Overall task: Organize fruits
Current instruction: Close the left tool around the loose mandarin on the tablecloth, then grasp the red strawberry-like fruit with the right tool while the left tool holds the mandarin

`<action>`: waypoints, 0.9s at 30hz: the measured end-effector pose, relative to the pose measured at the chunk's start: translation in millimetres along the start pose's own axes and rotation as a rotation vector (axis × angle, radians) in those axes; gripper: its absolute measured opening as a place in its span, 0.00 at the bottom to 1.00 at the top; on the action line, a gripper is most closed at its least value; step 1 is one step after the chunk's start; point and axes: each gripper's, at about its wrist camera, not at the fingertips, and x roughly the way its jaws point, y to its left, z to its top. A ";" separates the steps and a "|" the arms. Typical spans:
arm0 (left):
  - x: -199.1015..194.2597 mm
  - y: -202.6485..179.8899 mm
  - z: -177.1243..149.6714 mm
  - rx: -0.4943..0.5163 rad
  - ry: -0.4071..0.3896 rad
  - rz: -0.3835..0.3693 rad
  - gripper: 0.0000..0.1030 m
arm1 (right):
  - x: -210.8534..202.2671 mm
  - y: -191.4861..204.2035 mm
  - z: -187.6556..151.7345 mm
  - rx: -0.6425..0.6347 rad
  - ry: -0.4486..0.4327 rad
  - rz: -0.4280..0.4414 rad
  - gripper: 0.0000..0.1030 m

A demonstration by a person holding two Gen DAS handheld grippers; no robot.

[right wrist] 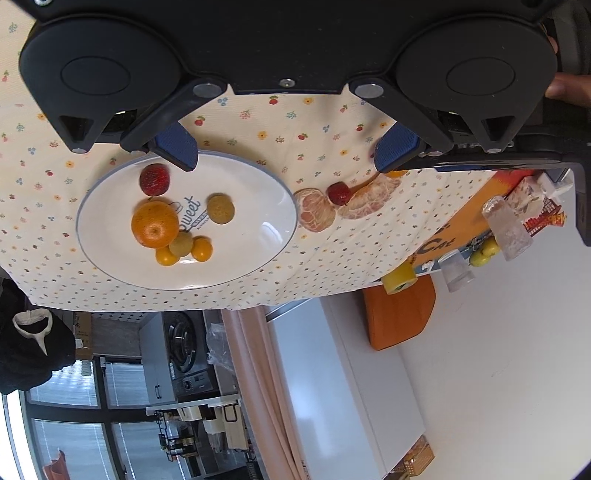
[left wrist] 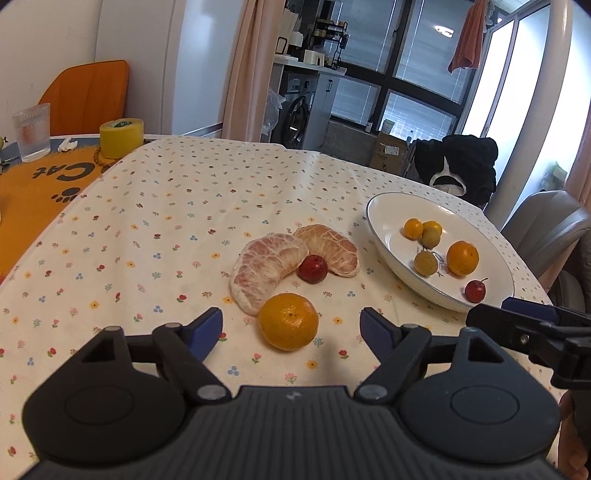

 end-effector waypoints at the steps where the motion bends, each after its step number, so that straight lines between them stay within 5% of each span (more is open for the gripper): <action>1: 1.9 0.2 -0.2 -0.002 0.003 0.001 0.74 | 1.0 0.9 0.1 -0.003 0.002 0.003 1.00; 8: 15.1 3.4 -2.6 -0.016 0.020 0.006 0.60 | 8.8 7.5 1.5 -0.027 0.014 0.026 1.00; 13: 22.9 6.6 -3.7 -0.027 0.039 -0.009 0.37 | 17.3 12.7 3.9 -0.040 0.026 0.038 1.00; 27: -0.2 33.7 3.6 -0.062 -0.014 0.033 0.36 | 40.5 36.8 11.3 -0.100 0.043 0.085 0.93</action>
